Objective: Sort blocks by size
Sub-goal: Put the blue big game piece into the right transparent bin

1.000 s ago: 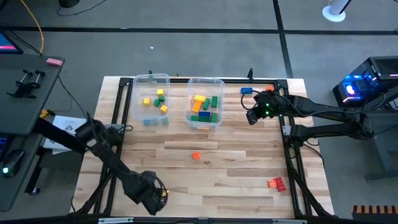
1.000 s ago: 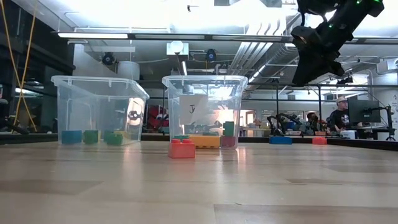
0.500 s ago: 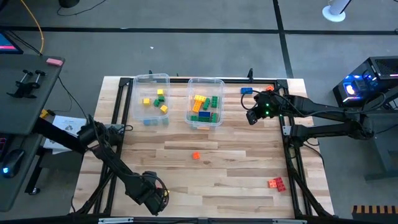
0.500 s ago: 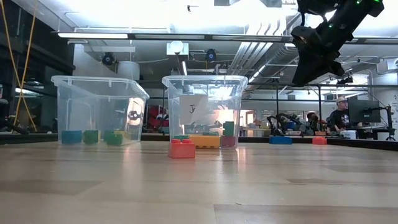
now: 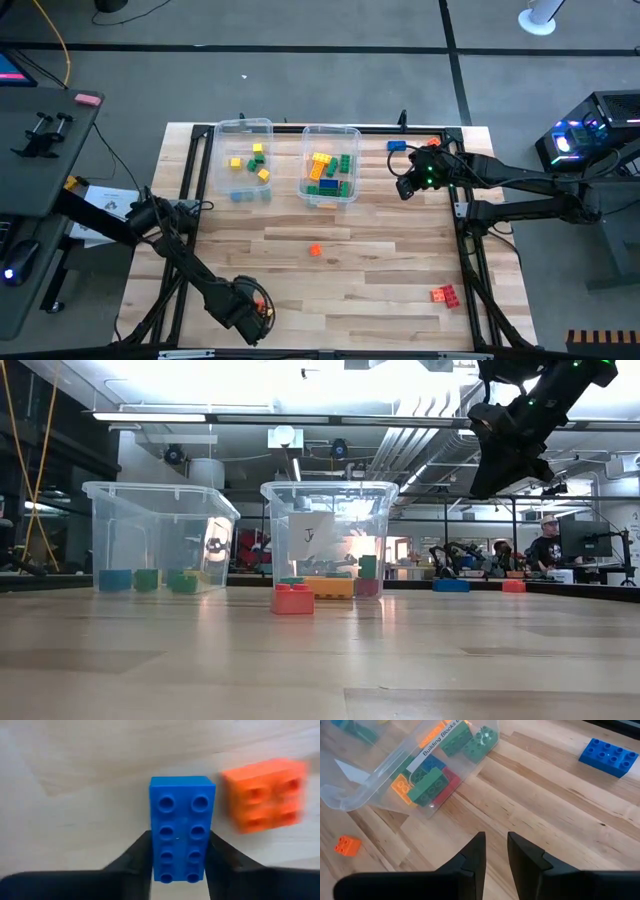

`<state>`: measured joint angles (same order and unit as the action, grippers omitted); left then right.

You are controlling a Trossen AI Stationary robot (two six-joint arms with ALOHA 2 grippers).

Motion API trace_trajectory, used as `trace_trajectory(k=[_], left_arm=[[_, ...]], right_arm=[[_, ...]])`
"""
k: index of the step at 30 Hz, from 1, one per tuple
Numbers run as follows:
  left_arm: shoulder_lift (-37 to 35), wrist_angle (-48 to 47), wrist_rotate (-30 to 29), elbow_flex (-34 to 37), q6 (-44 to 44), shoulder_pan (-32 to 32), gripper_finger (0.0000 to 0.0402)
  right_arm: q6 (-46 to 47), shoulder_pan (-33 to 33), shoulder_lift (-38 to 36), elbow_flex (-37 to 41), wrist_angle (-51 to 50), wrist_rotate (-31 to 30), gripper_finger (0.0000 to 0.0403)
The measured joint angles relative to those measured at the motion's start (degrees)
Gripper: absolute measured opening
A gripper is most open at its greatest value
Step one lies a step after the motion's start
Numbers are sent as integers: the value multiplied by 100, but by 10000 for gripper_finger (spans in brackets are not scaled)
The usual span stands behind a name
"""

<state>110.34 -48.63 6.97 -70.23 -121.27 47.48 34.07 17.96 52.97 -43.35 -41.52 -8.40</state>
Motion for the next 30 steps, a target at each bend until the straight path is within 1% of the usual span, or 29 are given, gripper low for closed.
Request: trace_trajectory(k=[1,4,7,8,10,11,13,15,16,17,18,20,22,24,26,27,28,30], left_arm=[[-66,-95,-4,13,117,6,89],[-436,-681,-173,26,592,33,90],[-1027,-1804,-320,12,1032,-14,90],[-1257,-2232,-507,19,1150,-53,90],[-1845,-2938,-1160,21,1382,-195,90],[-2154,-3194,-1651,13,1479,-313,90],[-2749,-3537,-2825,9,1791,-664,90],[-3297,-3532,-3993,10,2305,-1259,90],[-3516,-3395,-4408,10,2739,-1646,90],[-3692,-3115,-4672,10,3351,-2072,90],[-3808,-2695,-4790,10,4170,-2545,90],[-3863,-1523,-4664,10,6136,-3505,90],[-3710,-68,-4113,10,8041,-4352,90],[-3380,1473,-3377,4,9478,-5002,90],[-2907,2745,-2731,2,10489,-5467,90],[-2650,3202,-2503,-20,10882,-5653,90],[-2366,3470,-2355,-83,11196,-5818,90],[-1810,3572,-2222,-311,11626,-6081,90]], right_arm=[[24,0,0,0,0,0,75],[41,0,0,0,10,-2,75],[81,0,0,0,26,-4,75],[122,0,0,0,44,-4,75],[209,0,0,0,113,-6,75],[259,0,0,0,178,-4,75],[394,0,0,0,309,-6,75],[558,0,0,0,471,-6,75],[644,0,0,0,565,-5,75],[733,0,0,0,663,-5,75],[820,0,0,0,768,-6,75],[974,0,0,0,1037,-7,75],[1033,0,0,0,1392,-9,75],[1089,0,0,0,1804,-72,75],[1097,0,0,0,2224,-154,75],[1097,0,0,0,2445,-182,75],[1096,0,0,0,2653,-216,75],[1095,0,0,0,3089,-234,75]])
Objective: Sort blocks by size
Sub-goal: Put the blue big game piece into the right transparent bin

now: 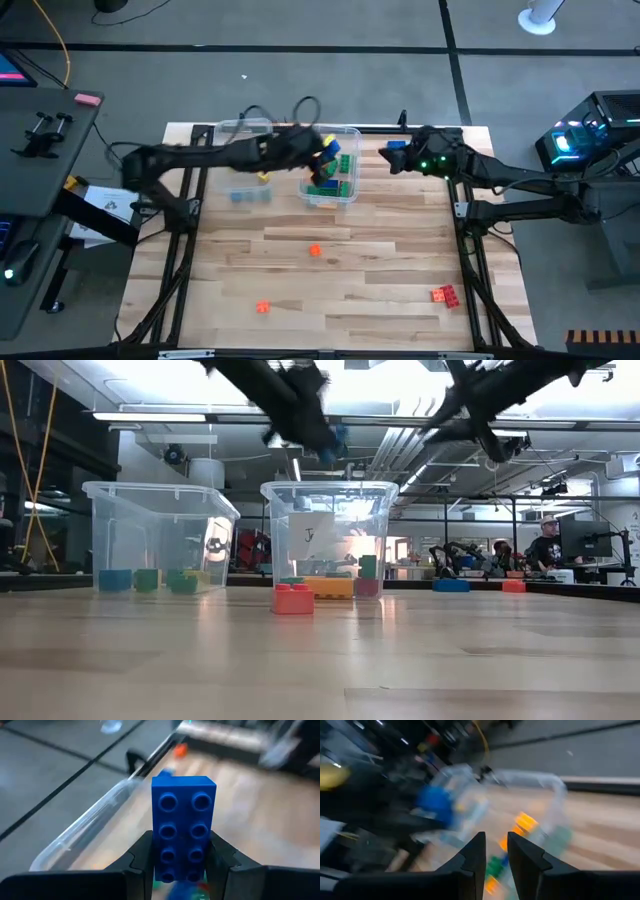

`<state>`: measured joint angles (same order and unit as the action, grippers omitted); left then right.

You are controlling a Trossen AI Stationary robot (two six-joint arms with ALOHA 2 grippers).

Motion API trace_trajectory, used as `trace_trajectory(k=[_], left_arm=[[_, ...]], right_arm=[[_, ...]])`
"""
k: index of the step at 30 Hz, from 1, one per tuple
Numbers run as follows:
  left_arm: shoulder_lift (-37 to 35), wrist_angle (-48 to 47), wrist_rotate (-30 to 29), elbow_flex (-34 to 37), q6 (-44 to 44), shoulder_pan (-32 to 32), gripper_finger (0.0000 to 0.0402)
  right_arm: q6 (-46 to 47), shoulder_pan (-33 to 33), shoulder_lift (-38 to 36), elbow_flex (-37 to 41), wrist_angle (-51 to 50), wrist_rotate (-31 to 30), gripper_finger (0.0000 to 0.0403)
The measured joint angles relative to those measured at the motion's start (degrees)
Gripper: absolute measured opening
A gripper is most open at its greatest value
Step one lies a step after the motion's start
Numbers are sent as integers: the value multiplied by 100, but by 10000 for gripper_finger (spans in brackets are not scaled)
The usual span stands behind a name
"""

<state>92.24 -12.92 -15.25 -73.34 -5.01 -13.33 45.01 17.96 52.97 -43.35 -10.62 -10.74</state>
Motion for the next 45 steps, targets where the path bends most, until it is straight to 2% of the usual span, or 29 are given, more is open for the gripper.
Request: trace_trajectory(k=[3,6,11,17,20,23,26,29,35,40,45], left_arm=[[660,-432,14,-489,210,-282,90],[1018,-861,21,-914,223,-424,93],[1240,-1284,144,-1102,226,-510,163],[1100,-1444,364,-1121,215,-519,245],[790,-1788,423,-1150,28,-520,264],[259,-2165,989,-1259,-90,-572,270],[-438,-2223,1625,-1265,-81,-590,272],[-1075,-2132,1936,-1270,-32,-574,272],[-1920,-2278,2020,-1270,-500,-498,273],[-2263,-2607,2002,-1270,-854,-173,273],[-2321,-2705,1873,-1270,-1078,251,273]], right_arm=[[26,0,0,0,563,0,75],[116,0,0,0,910,-4,75],[111,0,0,0,1109,-11,75],[43,0,0,0,1398,-11,75],[-156,2,0,0,1987,-11,76],[-608,173,31,-245,2109,-7,80],[-1205,532,276,-1016,1195,-114,89],[-2027,1007,959,-2174,-557,-136,98],[-3553,1910,2861,-4176,-3680,-146,108],[-4328,2371,4093,-4669,-5103,-167,108],[-4882,2613,4943,-4519,-5527,-98,108]])
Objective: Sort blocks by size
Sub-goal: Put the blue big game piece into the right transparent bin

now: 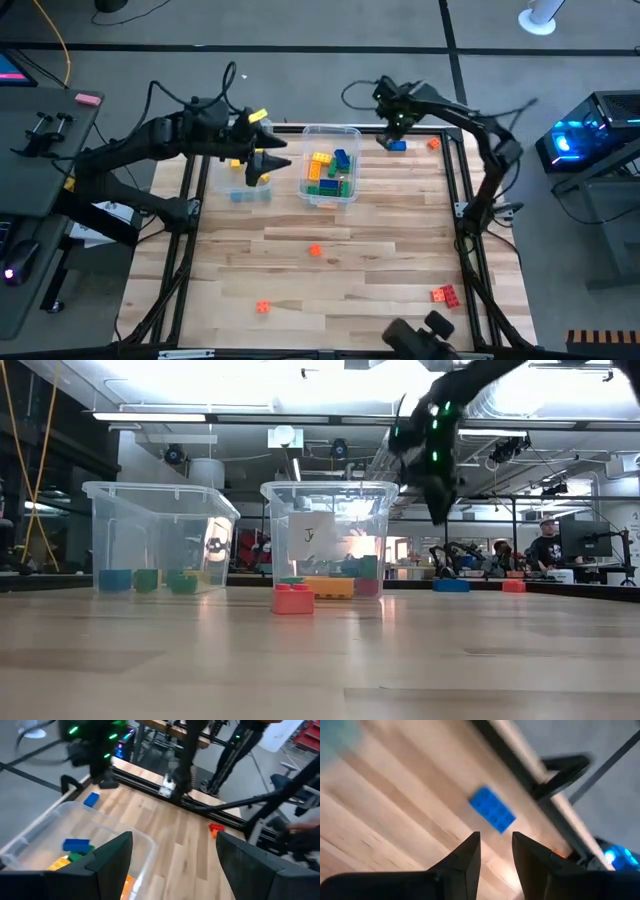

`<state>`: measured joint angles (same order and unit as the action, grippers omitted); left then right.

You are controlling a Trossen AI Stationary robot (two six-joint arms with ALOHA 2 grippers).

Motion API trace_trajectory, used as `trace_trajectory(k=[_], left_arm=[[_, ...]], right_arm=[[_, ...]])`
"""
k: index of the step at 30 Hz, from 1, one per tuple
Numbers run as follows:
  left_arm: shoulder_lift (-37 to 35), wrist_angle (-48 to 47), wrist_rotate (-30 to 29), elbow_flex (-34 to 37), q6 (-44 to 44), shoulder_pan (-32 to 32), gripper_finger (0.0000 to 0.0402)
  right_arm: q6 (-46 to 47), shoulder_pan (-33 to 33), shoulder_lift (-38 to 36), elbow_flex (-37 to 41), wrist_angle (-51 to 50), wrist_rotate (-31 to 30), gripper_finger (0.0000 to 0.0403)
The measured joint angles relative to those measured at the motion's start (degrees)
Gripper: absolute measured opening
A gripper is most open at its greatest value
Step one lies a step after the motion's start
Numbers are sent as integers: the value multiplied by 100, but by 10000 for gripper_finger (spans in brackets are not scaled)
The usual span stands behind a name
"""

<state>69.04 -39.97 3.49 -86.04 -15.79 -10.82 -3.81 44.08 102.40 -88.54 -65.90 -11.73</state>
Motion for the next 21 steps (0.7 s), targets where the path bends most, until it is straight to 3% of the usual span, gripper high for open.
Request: trace_trajectory(k=[7,16,21], left_arm=[[24,13,-56,2,-13,279,273],[22,-71,-122,2,-13,275,273],[22,-354,-122,4,-13,275,273]], right_arm=[[-540,4,594,163,-67,-264,108],[-1310,15,820,161,89,-419,104],[-1591,101,1043,158,93,-433,126]])
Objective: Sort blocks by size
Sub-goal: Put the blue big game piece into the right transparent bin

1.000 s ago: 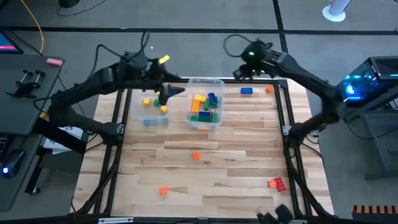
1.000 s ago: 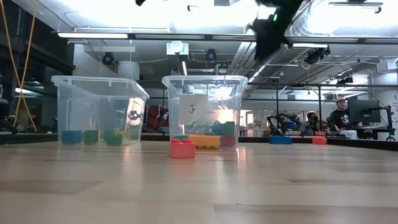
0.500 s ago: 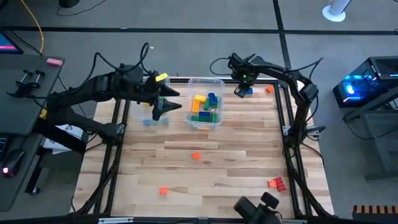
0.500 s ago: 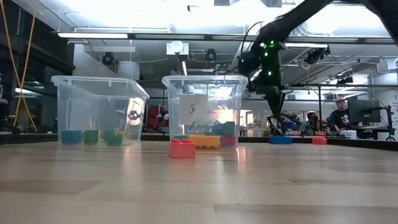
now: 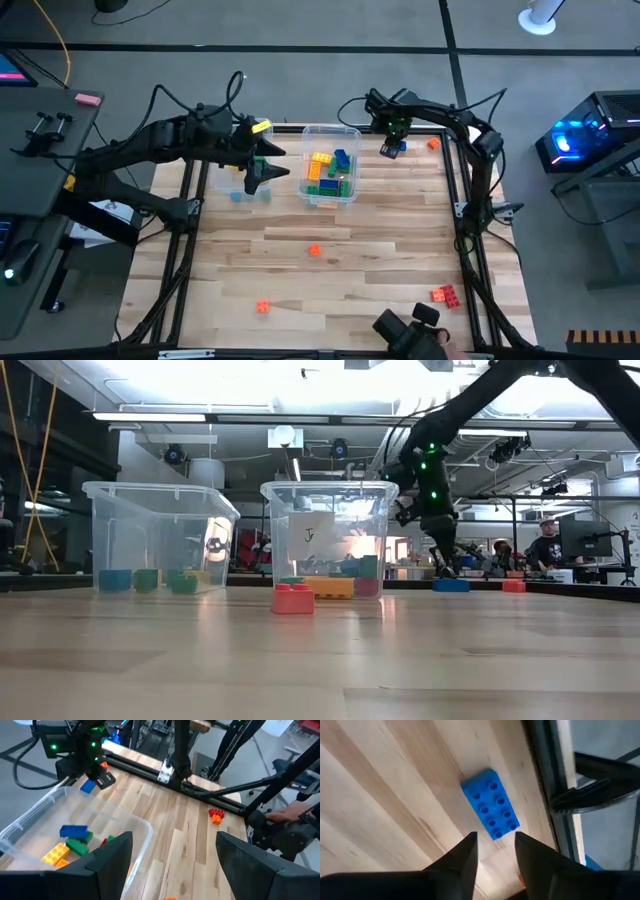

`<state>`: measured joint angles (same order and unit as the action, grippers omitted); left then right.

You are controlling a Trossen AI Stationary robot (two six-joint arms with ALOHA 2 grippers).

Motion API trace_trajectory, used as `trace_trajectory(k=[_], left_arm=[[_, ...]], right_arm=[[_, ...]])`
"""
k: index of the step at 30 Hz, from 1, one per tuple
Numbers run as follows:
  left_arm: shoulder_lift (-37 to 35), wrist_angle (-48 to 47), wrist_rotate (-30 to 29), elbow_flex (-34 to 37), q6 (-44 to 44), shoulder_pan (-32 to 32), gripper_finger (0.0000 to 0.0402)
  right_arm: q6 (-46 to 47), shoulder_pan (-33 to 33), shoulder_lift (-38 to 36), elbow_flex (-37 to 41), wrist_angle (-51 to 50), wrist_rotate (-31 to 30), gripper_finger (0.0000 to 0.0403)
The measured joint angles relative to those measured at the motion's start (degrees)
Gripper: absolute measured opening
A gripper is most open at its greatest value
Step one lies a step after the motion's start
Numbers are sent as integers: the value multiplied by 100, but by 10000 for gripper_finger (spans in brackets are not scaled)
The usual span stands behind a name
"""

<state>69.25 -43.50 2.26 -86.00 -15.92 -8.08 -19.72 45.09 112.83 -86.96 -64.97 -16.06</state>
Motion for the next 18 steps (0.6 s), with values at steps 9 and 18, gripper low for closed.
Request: trace_trajectory(k=[9,18], left_arm=[[-49,-176,2,2,-98,0,273],[-168,-178,2,2,-273,0,273]], right_arm=[[-666,-8,685,3,-22,-890,230],[-2185,-93,712,9,457,-430,256]])
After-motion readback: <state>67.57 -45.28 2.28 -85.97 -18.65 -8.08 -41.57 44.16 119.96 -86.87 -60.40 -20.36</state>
